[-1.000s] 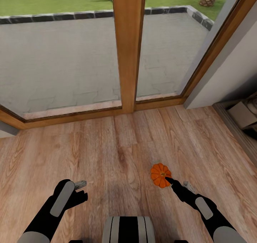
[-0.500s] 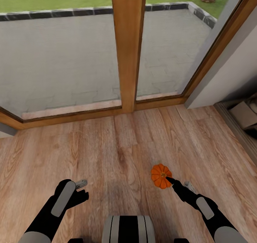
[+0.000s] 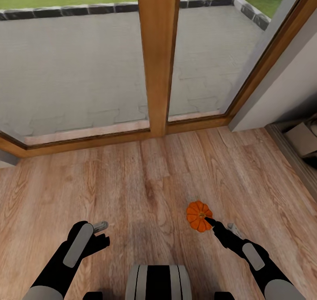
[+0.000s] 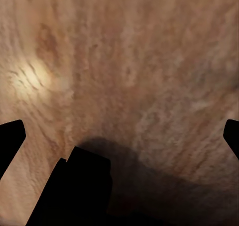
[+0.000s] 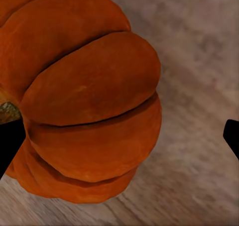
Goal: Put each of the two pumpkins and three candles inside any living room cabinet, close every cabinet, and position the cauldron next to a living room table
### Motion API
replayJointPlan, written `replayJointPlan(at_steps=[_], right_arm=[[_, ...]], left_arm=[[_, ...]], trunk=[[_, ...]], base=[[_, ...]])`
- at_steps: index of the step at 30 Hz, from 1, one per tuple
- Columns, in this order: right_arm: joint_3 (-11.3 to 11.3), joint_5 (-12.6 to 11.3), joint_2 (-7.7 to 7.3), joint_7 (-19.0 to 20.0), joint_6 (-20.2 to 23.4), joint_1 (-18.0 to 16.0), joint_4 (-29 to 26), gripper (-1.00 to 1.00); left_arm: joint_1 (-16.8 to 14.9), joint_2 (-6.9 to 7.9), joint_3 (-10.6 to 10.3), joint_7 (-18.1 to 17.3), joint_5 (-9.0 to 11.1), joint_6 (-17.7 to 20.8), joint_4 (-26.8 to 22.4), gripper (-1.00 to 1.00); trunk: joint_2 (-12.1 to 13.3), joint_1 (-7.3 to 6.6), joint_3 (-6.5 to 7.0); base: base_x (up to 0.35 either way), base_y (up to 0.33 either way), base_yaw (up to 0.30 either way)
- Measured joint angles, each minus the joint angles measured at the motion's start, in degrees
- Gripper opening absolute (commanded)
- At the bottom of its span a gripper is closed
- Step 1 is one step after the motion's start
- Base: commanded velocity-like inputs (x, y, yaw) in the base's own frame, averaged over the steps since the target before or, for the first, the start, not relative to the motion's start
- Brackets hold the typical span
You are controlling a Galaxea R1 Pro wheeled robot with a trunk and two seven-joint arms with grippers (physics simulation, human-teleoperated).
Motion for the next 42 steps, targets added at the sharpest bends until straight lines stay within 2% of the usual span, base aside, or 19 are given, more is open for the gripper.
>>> replayJointPlan(at_steps=[33, 39, 42], right_arm=[[0.2, 0.5, -0.03, 1.2, 0.0, 0.1, 0.0, 1.00], [0.2, 0.6, 0.00, 1.0, 0.0, 0.1, 0.1, 1.00], [-0.2, 0.1, -0.04, 0.7, 0.0, 0.0, 0.0, 1.00]], left_arm=[[0.0, 0.03, -0.1, -0.1, 0.0, 0.0, 0.0, 1.00], [0.0, 0.08, -2.0, 0.0, 0.0, -0.1, 0.0, 1.00], [0.0, 0.09, -2.3, -0.1, 0.0, -0.1, 0.0, 1.00]], trunk=[[0.0, 0.00, -0.01], [0.0, 0.00, -0.01], [0.0, 0.00, 0.00]], base=[[0.024, 0.040, 0.000], [0.000, 0.034, 0.000], [0.000, 0.242, 0.000]])
